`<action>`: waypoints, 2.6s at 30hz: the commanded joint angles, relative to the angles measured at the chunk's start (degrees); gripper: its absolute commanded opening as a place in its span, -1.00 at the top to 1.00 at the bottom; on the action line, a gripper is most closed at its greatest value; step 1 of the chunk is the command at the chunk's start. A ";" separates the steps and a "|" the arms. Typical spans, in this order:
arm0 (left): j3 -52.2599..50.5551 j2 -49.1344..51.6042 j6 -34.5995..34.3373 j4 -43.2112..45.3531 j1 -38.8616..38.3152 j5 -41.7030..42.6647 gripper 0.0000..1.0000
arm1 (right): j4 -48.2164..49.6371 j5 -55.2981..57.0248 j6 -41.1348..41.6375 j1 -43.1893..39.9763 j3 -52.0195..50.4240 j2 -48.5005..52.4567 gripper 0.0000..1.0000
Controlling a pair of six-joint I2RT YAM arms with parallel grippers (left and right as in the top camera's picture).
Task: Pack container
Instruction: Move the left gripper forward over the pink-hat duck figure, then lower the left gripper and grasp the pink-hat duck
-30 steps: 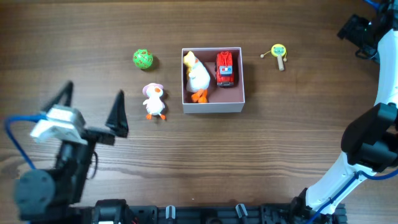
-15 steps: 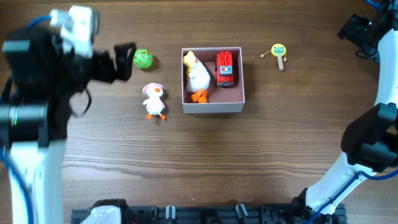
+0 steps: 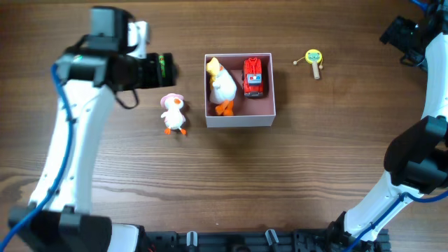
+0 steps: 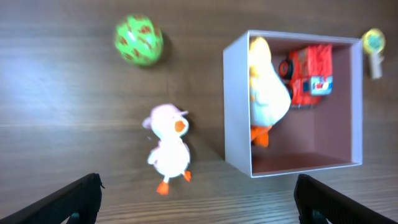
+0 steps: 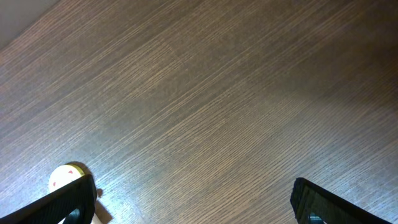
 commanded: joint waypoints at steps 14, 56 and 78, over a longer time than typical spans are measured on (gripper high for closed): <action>0.79 3.85 -11.04 -6.47 -3.43 -9.94 -0.99 | 0.15 -0.48 -0.52 0.31 -0.11 -1.36 -1.00; -3.28 23.76 -13.51 -4.94 -4.61 -9.90 -1.00 | 0.17 -0.48 -0.52 0.31 -0.11 -1.36 -1.00; -11.87 23.82 -7.72 4.85 -4.83 -5.62 -1.00 | 0.15 -0.48 -0.52 0.31 -0.11 -1.36 -0.99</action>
